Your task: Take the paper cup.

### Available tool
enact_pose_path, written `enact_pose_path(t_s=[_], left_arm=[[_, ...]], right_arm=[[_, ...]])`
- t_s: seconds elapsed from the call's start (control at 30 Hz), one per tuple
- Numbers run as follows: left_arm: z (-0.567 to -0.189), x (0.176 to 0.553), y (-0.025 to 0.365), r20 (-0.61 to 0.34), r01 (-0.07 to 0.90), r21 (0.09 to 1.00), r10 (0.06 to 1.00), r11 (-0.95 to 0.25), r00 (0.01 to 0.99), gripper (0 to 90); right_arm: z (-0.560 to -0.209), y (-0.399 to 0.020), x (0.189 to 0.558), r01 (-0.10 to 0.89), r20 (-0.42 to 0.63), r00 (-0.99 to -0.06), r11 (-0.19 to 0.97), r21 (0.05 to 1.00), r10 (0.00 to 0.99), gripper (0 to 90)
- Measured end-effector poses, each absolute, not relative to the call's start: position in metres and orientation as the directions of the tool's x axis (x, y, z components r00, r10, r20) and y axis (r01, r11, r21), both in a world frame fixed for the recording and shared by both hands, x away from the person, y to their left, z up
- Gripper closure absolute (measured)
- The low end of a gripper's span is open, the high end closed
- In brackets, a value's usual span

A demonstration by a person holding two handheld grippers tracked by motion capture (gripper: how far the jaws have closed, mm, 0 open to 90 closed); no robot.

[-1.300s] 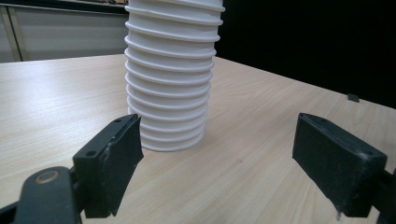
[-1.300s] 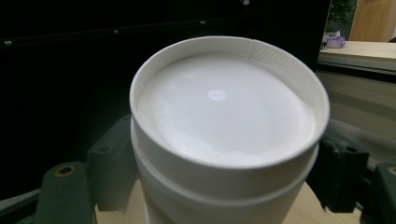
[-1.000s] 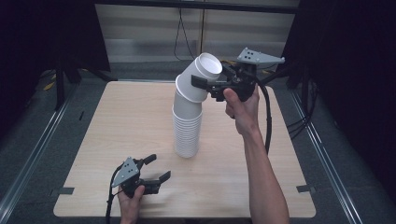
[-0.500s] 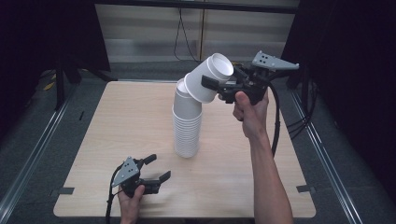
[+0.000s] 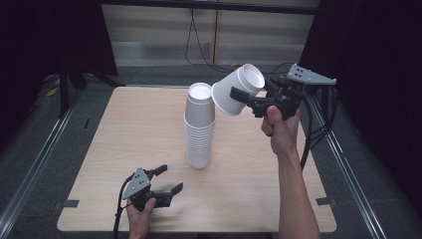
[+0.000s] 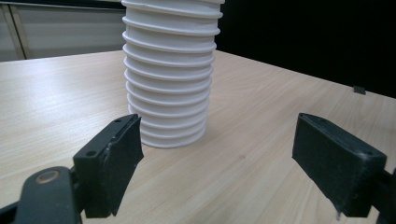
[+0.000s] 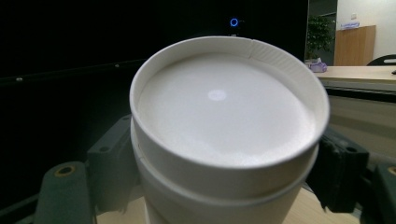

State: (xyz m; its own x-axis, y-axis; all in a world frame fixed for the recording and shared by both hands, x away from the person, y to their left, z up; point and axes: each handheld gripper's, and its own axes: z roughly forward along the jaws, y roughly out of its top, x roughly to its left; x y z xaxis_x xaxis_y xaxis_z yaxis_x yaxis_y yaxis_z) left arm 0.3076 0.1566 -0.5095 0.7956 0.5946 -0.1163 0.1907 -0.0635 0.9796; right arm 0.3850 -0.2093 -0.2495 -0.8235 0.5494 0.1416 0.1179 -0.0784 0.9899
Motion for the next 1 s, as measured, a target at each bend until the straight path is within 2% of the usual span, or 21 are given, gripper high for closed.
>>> enact_pose_path(t_s=[0.07, 0.33, 0.53, 1.0], left_arm=[[-0.51, 0.308, 0.158, -0.141, 0.203, 0.979, 0.595, -0.038, 0.792, 15.8], [-0.511, 0.306, 0.161, -0.138, 0.184, 0.983, 0.6, -0.014, 0.788, 16.0], [-0.511, 0.308, 0.164, -0.17, 0.213, 0.977, 0.604, 0.0, 0.779, 16.0], [-0.51, 0.307, 0.163, -0.192, 0.223, 0.975, 0.564, 0.015, 0.803, 15.6]], right_arm=[[-0.251, -0.211, 0.382, 0.115, 0.137, -0.822, -0.074, 0.991, 0.552, 21.5], [-0.263, -0.218, 0.374, 0.127, 0.144, -0.813, -0.069, 0.99, 0.564, 21.7], [-0.279, -0.222, 0.368, 0.137, 0.16, -0.805, -0.083, 0.987, 0.571, 21.7], [-0.31, -0.228, 0.358, 0.162, 0.179, -0.797, -0.081, 0.983, 0.576, 21.7]])
